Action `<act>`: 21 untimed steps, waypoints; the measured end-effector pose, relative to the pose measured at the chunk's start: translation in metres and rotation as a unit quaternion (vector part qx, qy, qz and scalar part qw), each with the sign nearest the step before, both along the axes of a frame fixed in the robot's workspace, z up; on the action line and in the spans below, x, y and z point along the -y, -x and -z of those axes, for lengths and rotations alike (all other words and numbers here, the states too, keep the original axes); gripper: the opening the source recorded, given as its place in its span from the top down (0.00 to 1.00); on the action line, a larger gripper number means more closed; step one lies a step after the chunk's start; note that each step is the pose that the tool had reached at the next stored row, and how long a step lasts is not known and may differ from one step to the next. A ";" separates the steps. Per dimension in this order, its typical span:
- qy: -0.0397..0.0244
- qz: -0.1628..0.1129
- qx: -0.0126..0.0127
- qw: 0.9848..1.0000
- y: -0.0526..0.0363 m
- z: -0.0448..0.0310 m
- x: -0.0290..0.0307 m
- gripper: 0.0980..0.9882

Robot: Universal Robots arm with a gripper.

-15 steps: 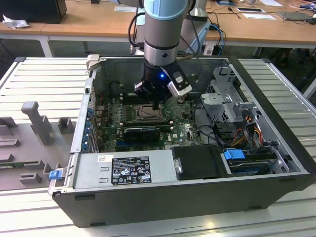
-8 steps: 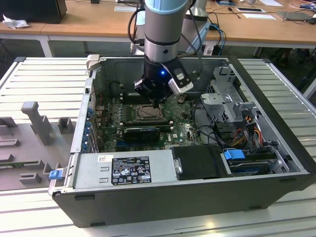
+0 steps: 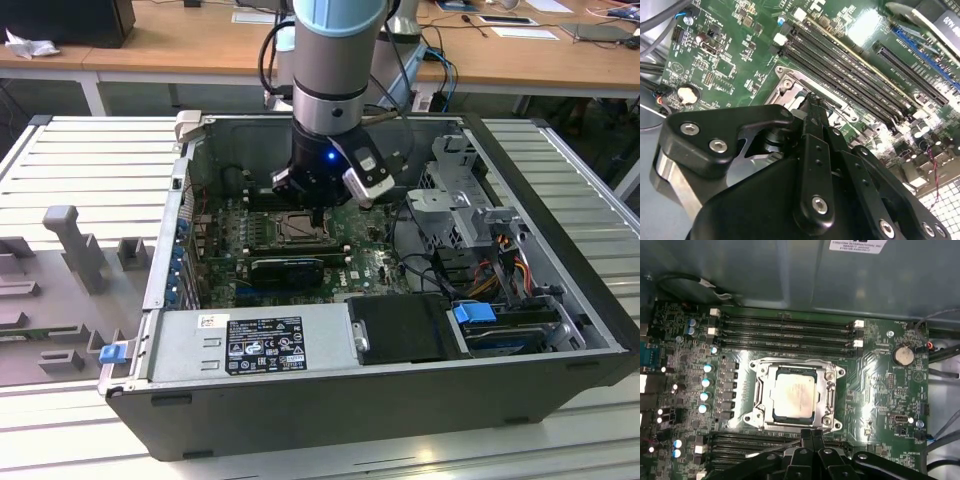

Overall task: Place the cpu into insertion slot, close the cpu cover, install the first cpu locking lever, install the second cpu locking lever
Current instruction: 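Install the second cpu locking lever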

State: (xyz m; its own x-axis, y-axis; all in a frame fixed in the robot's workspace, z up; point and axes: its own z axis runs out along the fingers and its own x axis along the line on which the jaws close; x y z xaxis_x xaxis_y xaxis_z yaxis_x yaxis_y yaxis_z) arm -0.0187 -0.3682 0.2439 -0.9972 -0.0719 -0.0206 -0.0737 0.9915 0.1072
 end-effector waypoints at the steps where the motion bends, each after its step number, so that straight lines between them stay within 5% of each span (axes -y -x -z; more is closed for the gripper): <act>1: 0.000 0.000 0.000 1.000 -0.0001 0.0002 0.0016 0.99; 5: -0.001 0.000 0.000 1.000 0.0000 0.0007 0.0066 0.99; 8: -0.003 0.000 -0.003 1.000 -0.0001 0.0009 0.0130 0.99; 14: -0.008 0.000 -0.004 1.000 0.0012 0.0014 0.0260 0.99; 15: -0.010 0.000 -0.004 1.000 0.0026 0.0014 0.0282 0.99; 17: -0.039 0.000 -0.004 0.999 0.0071 0.0014 0.0288 0.99; 21: -0.044 0.000 -0.004 0.999 0.0183 0.0020 0.0292 0.99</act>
